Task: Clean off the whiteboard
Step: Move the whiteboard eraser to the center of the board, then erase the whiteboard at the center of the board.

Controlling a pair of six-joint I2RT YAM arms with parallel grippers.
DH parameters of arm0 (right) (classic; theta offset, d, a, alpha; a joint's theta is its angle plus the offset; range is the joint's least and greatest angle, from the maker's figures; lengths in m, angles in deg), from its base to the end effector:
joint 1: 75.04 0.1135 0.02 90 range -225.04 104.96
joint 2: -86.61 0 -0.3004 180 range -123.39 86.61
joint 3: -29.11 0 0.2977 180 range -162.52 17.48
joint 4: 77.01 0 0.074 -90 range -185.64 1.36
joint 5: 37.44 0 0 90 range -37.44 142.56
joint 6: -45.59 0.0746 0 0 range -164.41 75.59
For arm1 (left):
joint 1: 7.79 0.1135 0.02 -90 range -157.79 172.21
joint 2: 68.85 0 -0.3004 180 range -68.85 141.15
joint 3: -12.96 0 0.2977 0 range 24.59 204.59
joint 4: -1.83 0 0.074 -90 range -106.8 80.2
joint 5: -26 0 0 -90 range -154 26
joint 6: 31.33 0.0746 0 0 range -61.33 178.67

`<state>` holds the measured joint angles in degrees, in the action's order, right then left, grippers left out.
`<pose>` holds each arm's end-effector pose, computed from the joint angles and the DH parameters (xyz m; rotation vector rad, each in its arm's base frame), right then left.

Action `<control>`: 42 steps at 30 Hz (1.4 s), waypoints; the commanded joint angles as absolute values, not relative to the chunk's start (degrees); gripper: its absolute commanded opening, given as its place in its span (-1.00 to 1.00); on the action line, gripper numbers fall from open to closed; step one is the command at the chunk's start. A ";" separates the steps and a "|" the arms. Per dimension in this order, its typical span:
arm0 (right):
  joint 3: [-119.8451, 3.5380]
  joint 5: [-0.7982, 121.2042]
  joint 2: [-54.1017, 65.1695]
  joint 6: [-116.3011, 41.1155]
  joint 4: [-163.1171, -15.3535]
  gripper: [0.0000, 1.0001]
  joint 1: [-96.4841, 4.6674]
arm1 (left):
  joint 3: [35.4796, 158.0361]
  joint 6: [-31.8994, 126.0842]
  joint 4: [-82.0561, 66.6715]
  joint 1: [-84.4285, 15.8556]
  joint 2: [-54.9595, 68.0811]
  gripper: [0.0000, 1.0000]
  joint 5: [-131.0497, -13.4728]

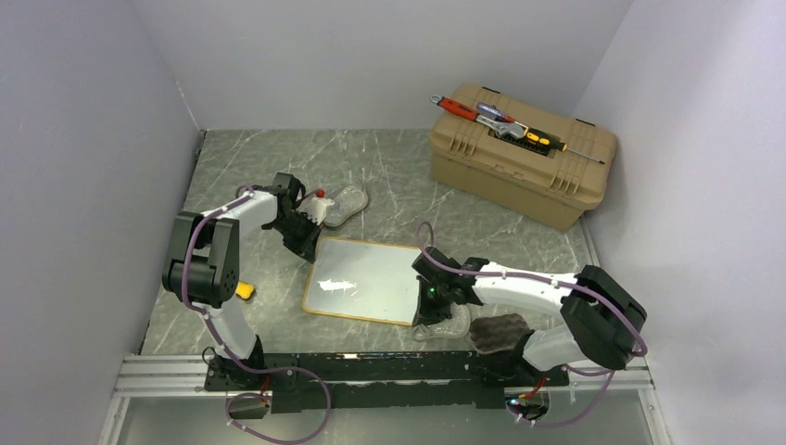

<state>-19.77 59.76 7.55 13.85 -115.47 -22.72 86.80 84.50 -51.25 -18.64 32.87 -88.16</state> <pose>0.1602 0.2228 0.1209 0.1190 2.9762 0.5684 0.3542 -0.0990 0.1281 0.9510 2.7142 -0.5805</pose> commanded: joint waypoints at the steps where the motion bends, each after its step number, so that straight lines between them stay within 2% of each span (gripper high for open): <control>1: -19.68 60.32 6.78 14.04 -108.90 -1.00 -22.48 | 84.45 86.22 -51.98 -18.77 33.82 -0.95 -85.36; 9: -17.79 61.66 11.99 12.14 -110.07 -1.00 -24.62 | 84.26 86.23 -51.81 -18.75 33.89 -0.95 -85.57; 18: -17.97 59.69 6.18 14.04 -106.23 -1.00 -24.40 | 84.26 86.27 -51.98 -18.61 33.81 -0.95 -85.51; 24: -17.07 58.61 1.25 17.26 -101.50 -1.00 -20.50 | 84.17 86.18 -51.81 -18.60 34.20 -0.95 -85.67; 30: -23.04 58.91 -8.93 16.90 -99.36 -1.00 -15.69 | 84.17 86.45 -51.98 -18.60 34.07 -0.95 -85.54; 38: -44.65 60.59 -26.69 9.94 -104.94 -1.00 -13.45 | 84.51 86.46 -52.30 -18.61 33.81 -0.95 -85.35; 40: -43.30 60.56 -26.26 10.59 -105.21 -1.00 -13.66 | 84.90 86.55 -52.65 -18.60 33.96 -0.95 -85.32; 42: -37.00 59.79 -21.49 12.09 -103.33 -1.00 -14.92 | 85.18 86.57 -52.79 -18.60 33.99 -0.95 -85.31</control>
